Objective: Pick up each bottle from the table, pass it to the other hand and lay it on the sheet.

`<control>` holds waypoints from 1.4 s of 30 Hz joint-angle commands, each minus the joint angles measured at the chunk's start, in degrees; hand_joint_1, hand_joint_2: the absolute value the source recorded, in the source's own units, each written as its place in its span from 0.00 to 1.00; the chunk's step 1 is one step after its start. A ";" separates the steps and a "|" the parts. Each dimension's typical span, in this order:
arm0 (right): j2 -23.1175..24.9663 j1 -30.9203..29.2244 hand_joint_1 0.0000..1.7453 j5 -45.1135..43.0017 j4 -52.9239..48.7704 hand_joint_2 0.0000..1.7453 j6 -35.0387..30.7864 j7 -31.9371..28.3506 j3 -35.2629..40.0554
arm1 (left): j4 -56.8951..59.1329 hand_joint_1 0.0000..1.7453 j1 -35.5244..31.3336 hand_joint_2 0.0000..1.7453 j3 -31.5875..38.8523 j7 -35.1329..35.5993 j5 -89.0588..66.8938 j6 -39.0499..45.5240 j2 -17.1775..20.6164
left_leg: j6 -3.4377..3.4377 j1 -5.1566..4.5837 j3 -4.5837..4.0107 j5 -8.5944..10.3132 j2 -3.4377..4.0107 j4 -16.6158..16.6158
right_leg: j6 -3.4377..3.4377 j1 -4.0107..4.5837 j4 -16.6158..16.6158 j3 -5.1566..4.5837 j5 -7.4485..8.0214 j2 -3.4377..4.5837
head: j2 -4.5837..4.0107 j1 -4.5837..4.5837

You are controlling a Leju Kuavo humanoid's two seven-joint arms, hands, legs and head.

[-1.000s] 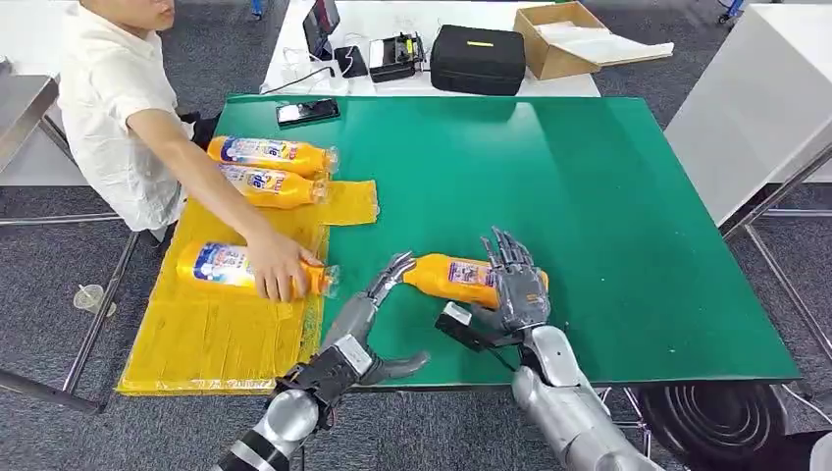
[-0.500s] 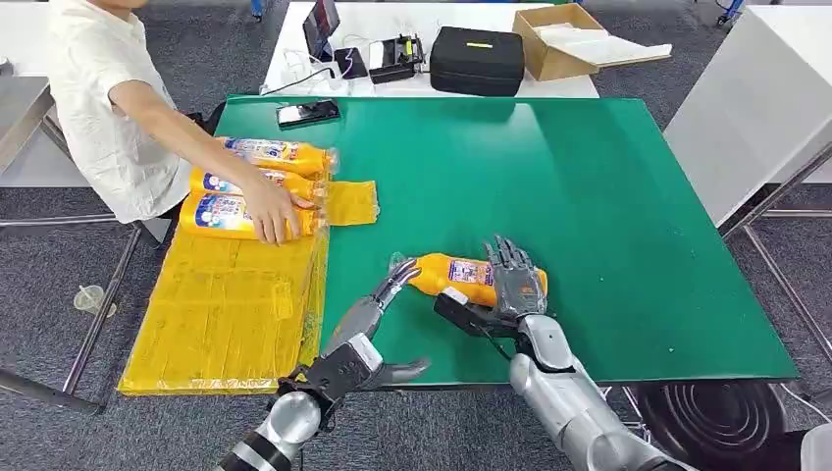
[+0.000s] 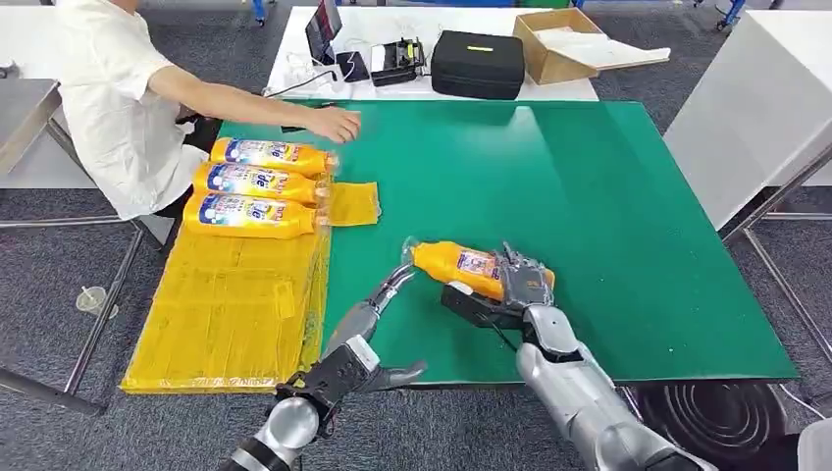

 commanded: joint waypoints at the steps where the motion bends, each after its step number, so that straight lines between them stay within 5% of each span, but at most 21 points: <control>1: -2.07 2.29 1.00 -10.65 -0.16 1.00 6.68 -6.31 -2.97 | 2.42 0.00 -0.28 1.00 1.78 -0.48 0.45 -0.28 -0.32 | 0.00 0.02 0.08 -0.01 -0.08 -0.04 | -0.20 0.06 -0.07 0.15 -0.04 -0.16 | 0.00 -0.02; 17: -6.90 3.19 1.00 -23.40 -0.01 1.00 12.25 -14.86 -4.72 | 4.25 0.00 -1.68 1.00 0.15 -2.41 2.43 -0.56 0.22 | -0.03 0.09 0.32 -0.04 -0.09 -0.04 | -0.29 0.17 -0.17 -0.18 -0.01 -0.25 | 0.00 0.00; 21: -7.67 9.01 1.00 -39.90 -9.35 1.00 18.24 -25.71 -7.06 | 3.96 0.00 -0.41 1.00 2.20 -1.95 11.41 -3.50 -1.40 | -0.04 0.06 0.41 -0.10 -0.07 -0.12 | -0.19 0.13 -0.22 0.06 0.00 -0.18 | 0.00 -0.02; 28: -5.18 15.87 1.00 -48.19 -20.55 1.00 17.06 -31.82 -6.50 | 8.70 0.00 -0.29 1.00 5.47 3.06 30.66 -0.97 -5.06 | -0.04 0.07 0.40 -0.26 0.17 -0.05 | -0.28 0.15 -0.14 0.42 -0.08 0.01 | 0.00 -0.02; 42: 0.61 9.47 1.00 -49.99 -16.85 1.00 15.87 -36.11 1.91 | 10.28 0.00 -3.85 1.00 0.81 5.75 43.75 -1.72 -3.91 | -0.02 0.04 -0.26 -0.13 0.16 0.00 | -0.11 0.08 -0.02 -0.22 0.00 0.10 | 0.00 -0.02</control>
